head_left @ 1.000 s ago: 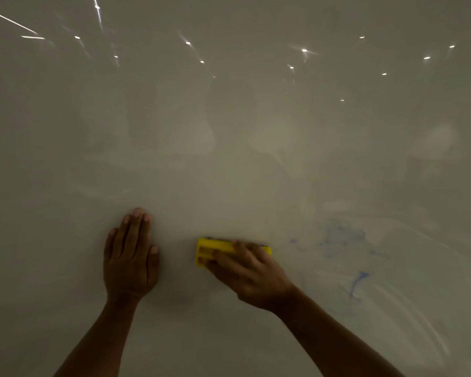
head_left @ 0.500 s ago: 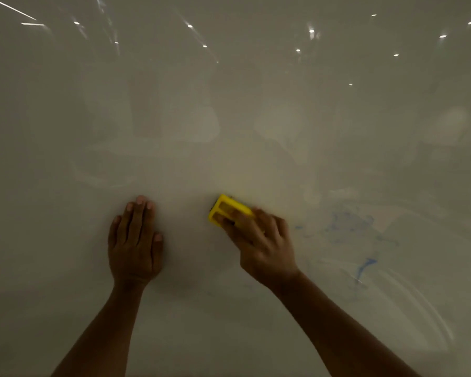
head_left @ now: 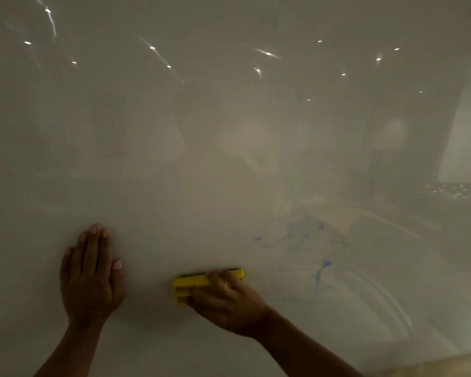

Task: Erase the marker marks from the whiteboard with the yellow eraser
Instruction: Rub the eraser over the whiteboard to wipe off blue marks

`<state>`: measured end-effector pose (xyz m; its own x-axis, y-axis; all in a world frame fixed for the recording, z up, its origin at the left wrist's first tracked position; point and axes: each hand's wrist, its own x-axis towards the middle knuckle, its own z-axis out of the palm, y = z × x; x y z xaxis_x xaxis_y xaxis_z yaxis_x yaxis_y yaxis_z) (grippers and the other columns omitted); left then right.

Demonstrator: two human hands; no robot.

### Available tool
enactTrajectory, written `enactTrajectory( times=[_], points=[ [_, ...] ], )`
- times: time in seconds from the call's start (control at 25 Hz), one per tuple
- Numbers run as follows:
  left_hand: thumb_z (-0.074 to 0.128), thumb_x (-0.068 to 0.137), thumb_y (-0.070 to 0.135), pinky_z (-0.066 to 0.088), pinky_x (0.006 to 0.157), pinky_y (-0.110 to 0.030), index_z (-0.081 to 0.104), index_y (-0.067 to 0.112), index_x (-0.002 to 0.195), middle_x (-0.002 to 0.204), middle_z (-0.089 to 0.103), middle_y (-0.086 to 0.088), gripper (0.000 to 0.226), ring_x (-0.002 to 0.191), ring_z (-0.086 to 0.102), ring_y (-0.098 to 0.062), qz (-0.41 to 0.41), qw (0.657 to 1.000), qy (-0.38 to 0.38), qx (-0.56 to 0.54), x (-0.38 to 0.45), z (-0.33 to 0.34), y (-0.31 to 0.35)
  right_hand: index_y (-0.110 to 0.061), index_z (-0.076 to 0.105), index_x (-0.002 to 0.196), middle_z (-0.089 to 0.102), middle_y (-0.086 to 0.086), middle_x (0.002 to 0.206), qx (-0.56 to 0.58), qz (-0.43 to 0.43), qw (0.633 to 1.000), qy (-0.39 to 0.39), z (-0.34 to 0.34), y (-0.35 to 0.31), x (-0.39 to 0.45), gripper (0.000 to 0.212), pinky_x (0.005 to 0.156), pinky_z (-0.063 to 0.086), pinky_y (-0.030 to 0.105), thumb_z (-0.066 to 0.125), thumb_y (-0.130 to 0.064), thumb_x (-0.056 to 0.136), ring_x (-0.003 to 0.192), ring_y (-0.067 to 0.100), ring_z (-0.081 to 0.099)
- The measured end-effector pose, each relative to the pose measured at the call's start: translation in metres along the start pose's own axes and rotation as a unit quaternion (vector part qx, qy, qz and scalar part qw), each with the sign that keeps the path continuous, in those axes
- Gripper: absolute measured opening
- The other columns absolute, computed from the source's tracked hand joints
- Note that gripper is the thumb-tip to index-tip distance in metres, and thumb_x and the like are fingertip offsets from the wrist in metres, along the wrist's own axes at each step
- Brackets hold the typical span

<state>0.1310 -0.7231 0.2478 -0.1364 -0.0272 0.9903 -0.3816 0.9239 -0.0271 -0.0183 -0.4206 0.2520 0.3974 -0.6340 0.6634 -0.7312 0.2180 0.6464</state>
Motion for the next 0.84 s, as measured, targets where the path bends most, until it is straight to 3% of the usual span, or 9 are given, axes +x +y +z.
enactTrajectory(
  times=[0.12, 0.24, 0.32, 0.4, 0.52, 0.68, 0.84],
  points=[
    [0.035, 0.115, 0.030, 0.029, 0.131, -0.054, 0.034, 0.000, 0.171, 0.177, 0.036, -0.020, 0.064, 0.155, 0.041, -0.044, -0.013, 1.000, -0.007, -0.009, -0.002, 0.001, 0.001, -0.034, 0.073, 0.132, 0.063, -0.006, 0.136, 0.045, 0.110, 0.993, 0.005, -0.002, -0.004, 0.002, 0.035, 0.103, 0.055, 0.048, 0.049, -0.025, 0.109, 0.117, 0.033, 0.067],
    [0.034, 0.115, 0.031, 0.018, 0.137, -0.048, 0.027, 0.005, 0.174, 0.181, 0.026, -0.012, 0.065, 0.169, 0.027, -0.033, -0.013, 0.999, -0.014, -0.028, -0.001, 0.000, 0.001, -0.030, 0.075, 0.126, 0.069, -0.007, 0.131, 0.063, 0.057, 0.996, -0.027, -0.002, -0.011, -0.007, 0.028, 0.104, 0.051, 0.047, 0.056, -0.024, 0.108, 0.112, 0.032, 0.066],
    [0.034, 0.114, 0.031, 0.022, 0.135, -0.054, 0.023, 0.007, 0.176, 0.185, 0.017, -0.005, 0.067, 0.166, 0.031, -0.038, -0.015, 0.999, -0.018, -0.047, -0.002, 0.001, 0.000, -0.029, 0.076, 0.124, 0.070, -0.007, 0.132, 0.050, 0.035, 0.998, -0.021, -0.006, -0.004, -0.015, 0.024, 0.106, 0.050, 0.047, 0.061, -0.024, 0.106, 0.112, 0.031, 0.068],
    [0.034, 0.113, 0.030, 0.030, 0.129, -0.064, 0.021, 0.008, 0.176, 0.186, 0.015, -0.004, 0.068, 0.158, 0.039, -0.045, -0.021, 0.999, -0.017, -0.041, -0.006, 0.005, -0.001, -0.030, 0.076, 0.125, 0.067, -0.005, 0.135, 0.046, 0.066, 0.997, 0.006, -0.006, 0.003, -0.018, 0.024, 0.107, 0.050, 0.048, 0.063, -0.025, 0.105, 0.114, 0.033, 0.066],
    [0.032, 0.112, 0.031, 0.028, 0.130, -0.063, 0.019, 0.010, 0.177, 0.186, 0.013, -0.002, 0.069, 0.159, 0.036, -0.044, -0.027, 0.999, -0.022, -0.042, -0.008, 0.008, -0.001, -0.033, 0.077, 0.125, 0.066, -0.006, 0.134, 0.036, 0.105, 0.993, 0.045, -0.003, 0.004, -0.013, 0.025, 0.110, 0.049, 0.050, 0.061, -0.027, 0.105, 0.118, 0.034, 0.065],
    [0.034, 0.112, 0.030, 0.024, 0.133, -0.066, 0.022, 0.005, 0.176, 0.185, 0.019, -0.013, 0.069, 0.172, 0.016, -0.035, -0.031, 0.998, -0.027, -0.049, -0.014, 0.018, -0.014, -0.032, 0.074, 0.129, 0.070, -0.007, 0.132, -0.006, 0.120, 0.992, 0.036, 0.002, -0.002, -0.006, 0.026, 0.110, 0.051, 0.050, 0.063, -0.030, 0.105, 0.119, 0.035, 0.066],
    [0.035, 0.111, 0.029, 0.029, 0.128, -0.078, 0.025, -0.003, 0.173, 0.181, 0.024, -0.026, 0.071, 0.167, 0.023, -0.052, -0.021, 0.995, -0.090, -0.021, -0.033, 0.034, -0.035, -0.034, 0.070, 0.136, 0.057, -0.004, 0.140, -0.015, 0.145, 0.989, 0.019, -0.003, -0.001, -0.008, 0.033, 0.106, 0.053, 0.049, 0.057, -0.031, 0.107, 0.121, 0.034, 0.067]
  ],
)
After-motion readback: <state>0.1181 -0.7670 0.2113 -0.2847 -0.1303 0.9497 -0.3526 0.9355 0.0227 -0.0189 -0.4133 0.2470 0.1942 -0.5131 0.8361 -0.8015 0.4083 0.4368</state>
